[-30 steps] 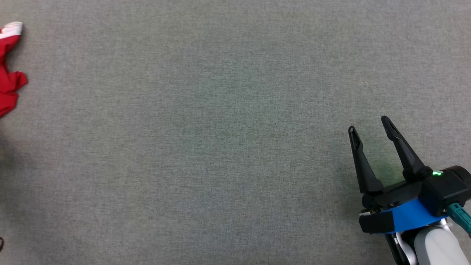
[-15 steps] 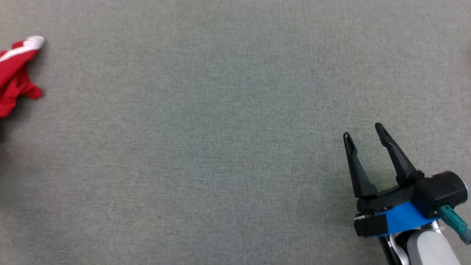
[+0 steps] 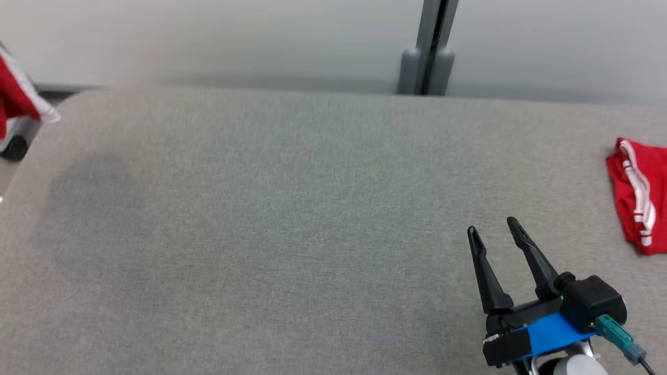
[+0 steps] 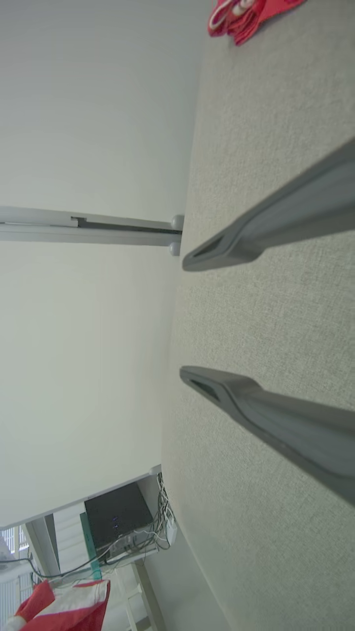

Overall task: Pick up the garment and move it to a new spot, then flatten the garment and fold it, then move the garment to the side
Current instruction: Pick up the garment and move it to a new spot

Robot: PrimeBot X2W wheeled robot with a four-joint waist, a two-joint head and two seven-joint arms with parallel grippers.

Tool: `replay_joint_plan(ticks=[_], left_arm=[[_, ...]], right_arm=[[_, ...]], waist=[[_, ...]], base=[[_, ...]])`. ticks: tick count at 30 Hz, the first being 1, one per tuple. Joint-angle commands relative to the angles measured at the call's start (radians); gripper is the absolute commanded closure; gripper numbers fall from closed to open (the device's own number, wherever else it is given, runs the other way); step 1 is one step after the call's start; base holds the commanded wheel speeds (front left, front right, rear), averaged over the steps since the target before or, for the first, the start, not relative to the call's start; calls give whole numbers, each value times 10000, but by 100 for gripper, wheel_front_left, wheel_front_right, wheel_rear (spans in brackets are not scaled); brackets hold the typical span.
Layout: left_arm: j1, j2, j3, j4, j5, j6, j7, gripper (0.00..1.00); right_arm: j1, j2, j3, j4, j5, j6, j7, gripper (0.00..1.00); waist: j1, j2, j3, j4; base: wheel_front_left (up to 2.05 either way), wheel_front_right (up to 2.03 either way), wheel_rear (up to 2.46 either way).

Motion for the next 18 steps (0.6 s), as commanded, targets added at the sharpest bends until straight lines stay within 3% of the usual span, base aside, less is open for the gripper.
replay_joint_plan(ticks=[1, 5, 11, 18], left_arm=[[-213, -130, -250, -392, -9, -45, 184, 100], [-453, -426, -708, -1267, -153, -90, 551, 100], [-242, -1432, -1674, -3009, -626, -108, 1176, 100], [525, -2412, -2899, -3747, -1066, -124, 1529, 100]], right_arm=[[146, 40, -127, 58, 43, 1, -96, 0], [284, 115, -245, 108, 70, 1, -131, 0], [485, 163, -370, 33, 19, 1, -105, 0], [504, 174, -266, -100, 62, 1, 58, 0]], waist=[[4, 3, -600, -509], [4, 3, -926, -752], [4, 3, -1249, -1328], [4, 3, -1285, -2144]], base=[[0, 0, 0], [0, 0, 0], [0, 0, 0], [0, 0, 0]])
